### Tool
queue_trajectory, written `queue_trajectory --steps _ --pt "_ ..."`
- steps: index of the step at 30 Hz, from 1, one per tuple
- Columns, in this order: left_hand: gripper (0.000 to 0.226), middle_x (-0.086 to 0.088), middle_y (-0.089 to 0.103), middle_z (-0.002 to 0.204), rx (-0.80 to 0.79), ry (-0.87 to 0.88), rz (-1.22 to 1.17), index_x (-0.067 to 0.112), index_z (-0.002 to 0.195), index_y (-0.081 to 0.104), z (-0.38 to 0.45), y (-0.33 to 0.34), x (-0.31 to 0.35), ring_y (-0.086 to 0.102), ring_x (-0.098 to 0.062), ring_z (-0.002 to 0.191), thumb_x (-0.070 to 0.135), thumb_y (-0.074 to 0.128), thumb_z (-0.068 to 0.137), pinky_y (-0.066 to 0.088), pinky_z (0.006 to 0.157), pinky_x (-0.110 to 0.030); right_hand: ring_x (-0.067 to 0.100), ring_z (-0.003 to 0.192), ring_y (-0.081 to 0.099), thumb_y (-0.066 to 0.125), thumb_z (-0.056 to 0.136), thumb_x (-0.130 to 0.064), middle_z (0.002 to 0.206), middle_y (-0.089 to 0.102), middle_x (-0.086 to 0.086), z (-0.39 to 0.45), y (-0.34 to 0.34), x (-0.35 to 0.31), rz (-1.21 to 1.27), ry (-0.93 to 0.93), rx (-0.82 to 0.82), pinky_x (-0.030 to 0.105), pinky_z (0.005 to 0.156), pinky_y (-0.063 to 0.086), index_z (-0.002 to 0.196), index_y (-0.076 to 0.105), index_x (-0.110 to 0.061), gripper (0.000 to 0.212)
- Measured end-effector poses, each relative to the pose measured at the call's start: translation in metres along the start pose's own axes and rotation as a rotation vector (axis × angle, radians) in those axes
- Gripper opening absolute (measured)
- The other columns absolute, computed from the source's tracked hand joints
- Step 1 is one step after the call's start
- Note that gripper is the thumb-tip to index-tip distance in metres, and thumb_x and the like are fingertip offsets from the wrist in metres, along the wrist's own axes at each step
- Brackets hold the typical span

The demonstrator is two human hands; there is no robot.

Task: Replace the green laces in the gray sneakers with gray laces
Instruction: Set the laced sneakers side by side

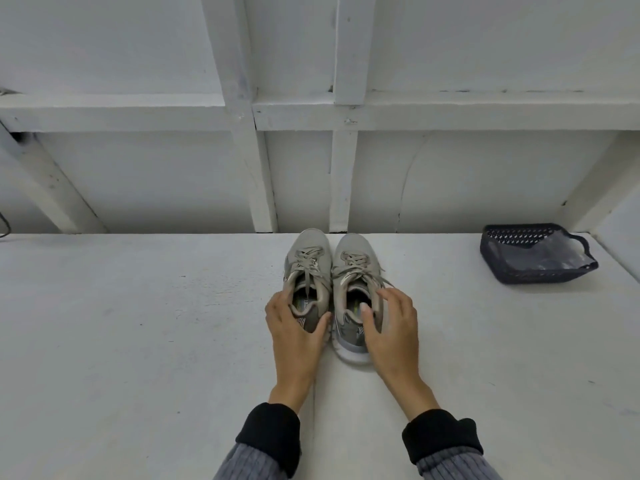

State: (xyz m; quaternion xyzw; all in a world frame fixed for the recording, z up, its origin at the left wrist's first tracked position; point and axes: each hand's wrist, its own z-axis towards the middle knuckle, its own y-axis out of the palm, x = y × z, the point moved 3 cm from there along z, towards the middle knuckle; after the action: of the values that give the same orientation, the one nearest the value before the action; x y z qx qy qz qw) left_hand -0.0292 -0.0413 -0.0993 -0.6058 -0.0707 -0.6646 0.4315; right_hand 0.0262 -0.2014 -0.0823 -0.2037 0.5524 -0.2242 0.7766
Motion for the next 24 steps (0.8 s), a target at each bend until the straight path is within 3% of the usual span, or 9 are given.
queue_trajectory --steps 2,5,11,17,24 --pt "0.091 0.003 0.032 0.141 -0.015 -0.129 -0.14 0.017 0.146 0.031 -0.003 0.002 -0.005 0.032 -0.008 0.133 0.033 0.085 0.074 0.032 0.109 -0.017 0.008 0.131 0.037 0.062 0.087 -0.048 0.14 0.04 -0.008 -0.012 0.008 -0.001 0.113 0.049 -0.057 0.028 0.109 0.035 0.137 0.042 -0.022 0.06" --pt "0.098 0.013 0.033 0.142 -0.055 -0.229 -0.257 0.027 0.149 0.026 -0.006 0.006 -0.011 0.034 -0.003 0.134 0.038 0.086 0.073 0.035 0.112 -0.029 0.002 0.141 0.022 0.066 0.078 -0.057 0.151 0.025 -0.012 -0.02 0.021 0.001 0.16 0.089 -0.118 0.024 0.112 0.027 0.149 0.023 -0.032 0.086" --pt "0.096 0.018 0.046 0.141 -0.079 -0.216 -0.271 0.04 0.145 0.03 0.001 0.008 -0.022 0.047 0.0 0.129 0.042 0.087 0.068 0.045 0.106 -0.032 0.014 0.133 0.041 0.083 0.065 -0.049 0.146 0.04 -0.002 -0.026 0.044 0.011 0.217 0.237 0.06 0.037 0.107 0.043 0.147 0.025 -0.025 0.104" --pt "0.084 0.021 0.055 0.132 -0.052 -0.184 -0.265 0.04 0.139 0.04 -0.001 0.005 -0.018 0.052 0.006 0.12 0.037 0.088 0.069 0.046 0.1 -0.022 0.018 0.122 0.051 0.078 0.062 -0.057 0.133 0.053 -0.001 -0.028 0.047 0.023 0.252 0.277 0.064 0.041 0.097 0.049 0.144 0.03 -0.029 0.099" --pt "0.077 0.026 0.057 0.127 -0.01 -0.187 -0.278 0.056 0.127 0.039 -0.051 -0.008 0.0 0.053 0.011 0.115 0.035 0.087 0.071 0.043 0.094 -0.01 0.019 0.116 0.055 0.076 0.064 -0.058 0.126 0.058 -0.002 -0.057 0.012 0.028 0.244 0.25 0.028 0.042 0.094 0.051 0.14 0.036 -0.03 0.09"
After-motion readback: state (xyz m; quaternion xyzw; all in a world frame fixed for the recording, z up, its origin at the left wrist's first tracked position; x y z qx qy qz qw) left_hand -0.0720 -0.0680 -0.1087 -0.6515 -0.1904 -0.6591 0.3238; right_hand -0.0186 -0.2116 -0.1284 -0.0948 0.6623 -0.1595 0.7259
